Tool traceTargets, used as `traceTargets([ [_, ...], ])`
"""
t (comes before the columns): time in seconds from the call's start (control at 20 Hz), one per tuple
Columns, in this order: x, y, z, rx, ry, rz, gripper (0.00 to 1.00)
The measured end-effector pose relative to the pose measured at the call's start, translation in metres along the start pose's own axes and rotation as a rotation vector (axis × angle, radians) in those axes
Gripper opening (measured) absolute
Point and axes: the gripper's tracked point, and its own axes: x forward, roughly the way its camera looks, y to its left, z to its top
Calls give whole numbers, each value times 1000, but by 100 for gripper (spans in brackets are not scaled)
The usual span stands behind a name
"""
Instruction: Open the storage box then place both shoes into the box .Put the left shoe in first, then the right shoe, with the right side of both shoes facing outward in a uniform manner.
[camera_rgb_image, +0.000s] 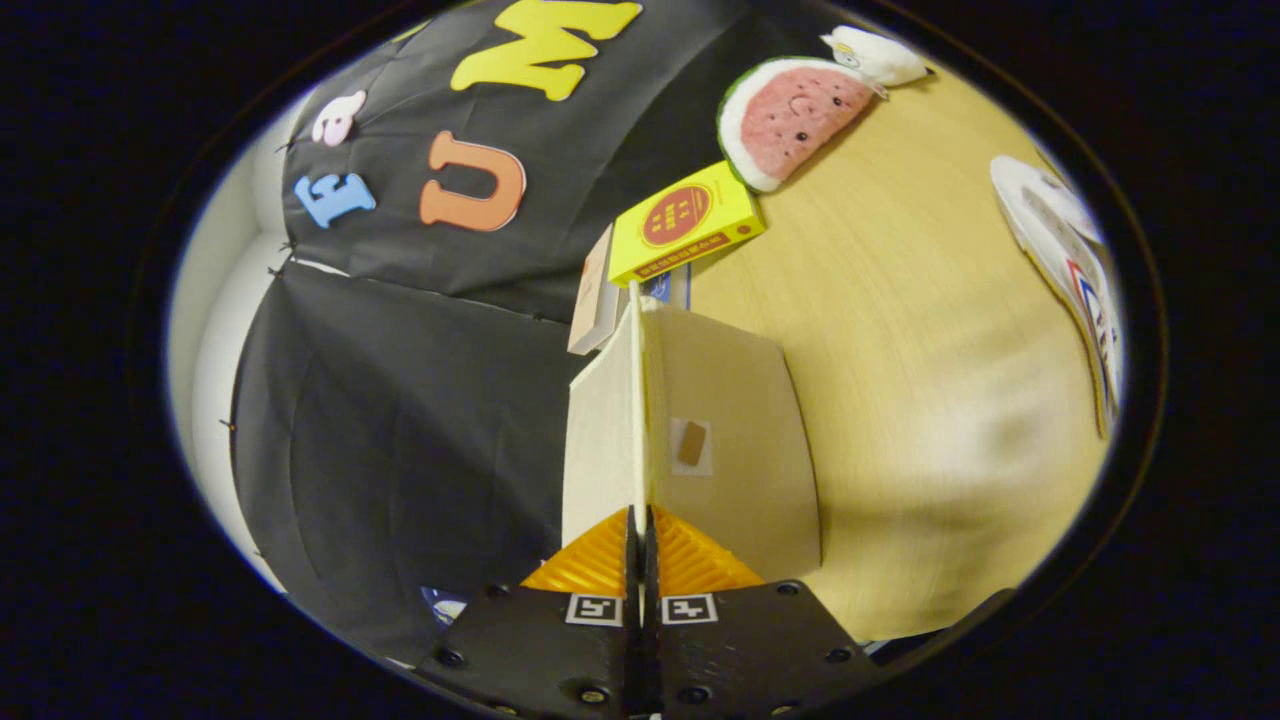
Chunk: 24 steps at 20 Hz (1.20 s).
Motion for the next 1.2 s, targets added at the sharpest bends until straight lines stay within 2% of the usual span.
traceTargets([
  [0.25, -7, 52, 4, -163, -13, -12, 0],
  [0.35, -6, 74, 3, -248, -27, -56, 0],
  [0.5, 3, 136, -14, -399, -43, -26, 0],
  [0.7, 40, 200, -40, -492, -26, 33, 0],
  [0.9, 77, 235, -57, -568, -31, 32, 1],
  [1.0, 92, 243, -64, -624, -42, 19, 7],
  [1.2, 109, 261, -79, -762, -79, -17, 39],
])
